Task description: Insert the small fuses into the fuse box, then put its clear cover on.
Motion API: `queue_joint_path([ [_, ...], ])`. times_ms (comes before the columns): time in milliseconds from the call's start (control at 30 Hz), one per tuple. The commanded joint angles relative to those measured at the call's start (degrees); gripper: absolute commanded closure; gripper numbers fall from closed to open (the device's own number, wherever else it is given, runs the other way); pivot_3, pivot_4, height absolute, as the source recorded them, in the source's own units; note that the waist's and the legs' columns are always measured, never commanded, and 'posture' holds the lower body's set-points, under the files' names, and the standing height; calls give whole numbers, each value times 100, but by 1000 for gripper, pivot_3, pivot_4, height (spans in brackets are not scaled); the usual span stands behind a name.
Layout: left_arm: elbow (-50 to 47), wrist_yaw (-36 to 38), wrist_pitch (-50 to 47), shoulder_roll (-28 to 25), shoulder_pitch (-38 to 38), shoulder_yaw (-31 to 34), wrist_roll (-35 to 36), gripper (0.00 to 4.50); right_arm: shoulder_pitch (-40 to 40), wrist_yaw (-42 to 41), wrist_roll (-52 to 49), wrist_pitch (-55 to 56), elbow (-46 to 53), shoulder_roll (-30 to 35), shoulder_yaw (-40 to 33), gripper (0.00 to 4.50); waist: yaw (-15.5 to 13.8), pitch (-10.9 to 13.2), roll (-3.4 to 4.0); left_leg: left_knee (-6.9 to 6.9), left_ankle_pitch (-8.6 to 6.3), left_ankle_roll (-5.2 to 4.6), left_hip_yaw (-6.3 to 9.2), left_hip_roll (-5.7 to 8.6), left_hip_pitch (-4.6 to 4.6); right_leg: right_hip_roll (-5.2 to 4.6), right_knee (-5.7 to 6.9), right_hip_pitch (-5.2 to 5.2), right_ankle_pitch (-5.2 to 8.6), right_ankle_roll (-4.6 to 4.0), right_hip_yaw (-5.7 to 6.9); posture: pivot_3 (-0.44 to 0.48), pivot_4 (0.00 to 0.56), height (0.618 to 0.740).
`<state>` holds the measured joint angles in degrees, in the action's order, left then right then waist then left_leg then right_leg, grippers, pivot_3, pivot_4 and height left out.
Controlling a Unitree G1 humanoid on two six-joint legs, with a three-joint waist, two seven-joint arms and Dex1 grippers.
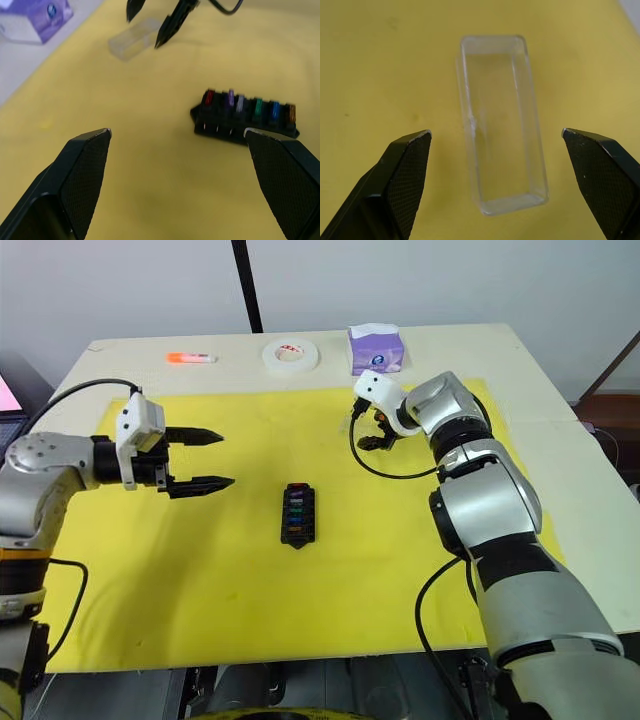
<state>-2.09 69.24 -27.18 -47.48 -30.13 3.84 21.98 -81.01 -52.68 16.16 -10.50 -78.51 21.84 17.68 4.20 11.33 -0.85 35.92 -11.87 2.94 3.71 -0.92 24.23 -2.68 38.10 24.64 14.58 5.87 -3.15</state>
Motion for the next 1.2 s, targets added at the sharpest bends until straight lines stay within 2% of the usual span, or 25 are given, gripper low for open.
queue_joint_path([
  [33, -274, -108, -41, -167, 20, 267, 145, 0, -57, 96, 21, -108, 18, -40, -186, 57, -5, 0, 0, 2, 0, 0, 0, 0, 1, 0, 0, 0, 0, 0, 0, 0, 150, 740],
  [67, -338, -132, -79, -198, 56, 301, 175, 0, -25, 129, -44, -203, -3, -75, -293, 57, -5, 0, 0, 3, 0, 0, 0, 0, 1, 0, 0, -1, 0, 0, 0, 0, 150, 740],
  [100, -386, -153, -107, -221, 84, 323, 198, 0, -1, 160, -69, -243, -12, -99, -366, 437, -6, 0, 0, 3, 0, 0, 0, 0, 1, 0, 0, -1, 0, 0, 0, 0, 150, 740],
  [167, -421, -195, -133, -251, 113, 329, 226, 0, 25, 126, -31, -239, -10, -120, -434, 914, -12, 0, 0, 2, 0, 0, 0, 0, 1, 0, 0, -1, 0, 0, 0, 0, 150, 740],
  [300, -391, -231, -101, -278, 184, 330, 227, 0, 56, 141, 61, -217, 1, -113, -474, 2323, -6, 0, -1, 2, 0, 0, 0, 0, -3, 0, -1, -4, 0, 0, 0, 0, 150, 740],
  [333, -383, -236, -94, -278, 194, 326, 228, 0, 60, 122, 82, -213, 3, -105, -474, 2586, 4, 0, 0, 1, 0, 0, 0, 0, -5, 0, -1, -6, 0, 0, 0, 0, 150, 740],
  [367, -372, -242, -86, -271, 198, 317, 226, 0, 60, 109, 109, -204, 5, -94, -469, 2665, 7, 0, 0, 1, 0, 0, 0, 0, -6, 0, -1, -6, 0, 0, 0, 0, 150, 740],
  [633, -245, -244, -31, -158, 123, 179, 201, 0, -50, -143, 249, -197, 46, 38, -449, 2665, -10, 0, 0, 1, 0, 0, 0, 0, -7, 0, -1, -8, 0, 0, 0, 0, 150, 740],
  [933, -243, -200, -164, -69, 120, 152, 316, 0, -249, -1348, 281, -386, 203, 489, -393, 2665, -8, 0, 0, 1, 0, 0, -1, 0, -7, 0, -2, -8, 0, 0, 0, 0, 150, 740],
  [1033, -512, -348, -452, 27, 223, 194, 505, 0, -202, -1718, 293, -431, 300, 641, -329, 2665, -1, 0, 0, 1, 0, 0, -1, 0, -7, 0, -2, -8, 0, 0, 0, 0, 150, 740],
  [1100, -1032, -630, -763, 151, 528, 316, 718, 0, -133, -1983, 290, -451, 423, 753, -285, 2665, 10, 0, 1, 0, 0, 0, -1, 0, -7, 1, -2, -8, 0, 0, 0, 0, 150, 740],
  [1200, -2204, -1580, -1666, 573, 1211, 796, 1438, 0, -60, -2236, 163, -597, 708, 917, -348, 2665, 6, 1, 2, -2, 0, 0, -4, -1, -8, -2, -3, -8, 0, 1, -5, 0, 150, 740],
])
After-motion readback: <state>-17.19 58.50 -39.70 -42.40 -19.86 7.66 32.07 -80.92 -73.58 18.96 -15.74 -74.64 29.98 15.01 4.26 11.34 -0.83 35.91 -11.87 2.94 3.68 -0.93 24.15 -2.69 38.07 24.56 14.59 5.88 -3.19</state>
